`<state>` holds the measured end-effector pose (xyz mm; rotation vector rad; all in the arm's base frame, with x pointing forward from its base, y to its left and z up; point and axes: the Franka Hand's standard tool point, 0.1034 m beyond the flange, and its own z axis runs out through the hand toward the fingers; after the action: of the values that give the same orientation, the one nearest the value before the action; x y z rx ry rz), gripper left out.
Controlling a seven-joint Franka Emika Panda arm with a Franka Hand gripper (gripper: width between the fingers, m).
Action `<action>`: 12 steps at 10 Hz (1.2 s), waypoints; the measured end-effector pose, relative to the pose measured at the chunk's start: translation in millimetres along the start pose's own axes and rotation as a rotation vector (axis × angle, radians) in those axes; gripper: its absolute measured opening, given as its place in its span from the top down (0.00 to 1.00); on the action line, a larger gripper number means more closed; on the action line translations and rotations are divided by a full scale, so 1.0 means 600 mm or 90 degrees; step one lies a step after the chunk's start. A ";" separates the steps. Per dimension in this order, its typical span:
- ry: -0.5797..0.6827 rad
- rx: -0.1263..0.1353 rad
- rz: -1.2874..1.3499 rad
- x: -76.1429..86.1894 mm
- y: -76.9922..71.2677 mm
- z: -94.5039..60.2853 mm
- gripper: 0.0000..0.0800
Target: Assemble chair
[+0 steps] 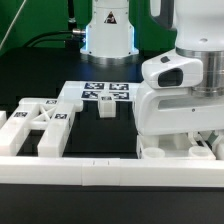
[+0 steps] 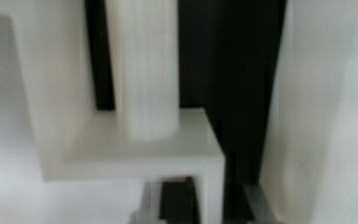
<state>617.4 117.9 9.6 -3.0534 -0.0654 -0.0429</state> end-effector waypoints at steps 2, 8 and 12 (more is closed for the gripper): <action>0.000 0.000 0.000 0.000 -0.001 -0.001 0.96; 0.016 -0.012 0.008 0.011 0.031 -0.035 0.38; 0.040 -0.019 -0.071 -0.045 0.058 -0.118 0.20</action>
Offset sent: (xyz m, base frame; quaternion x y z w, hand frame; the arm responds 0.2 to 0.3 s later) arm 0.0061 0.0058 0.0071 0.0004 -0.0017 0.0059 1.0000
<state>590.1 75.9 76.3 -3.0727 -0.2319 -0.1480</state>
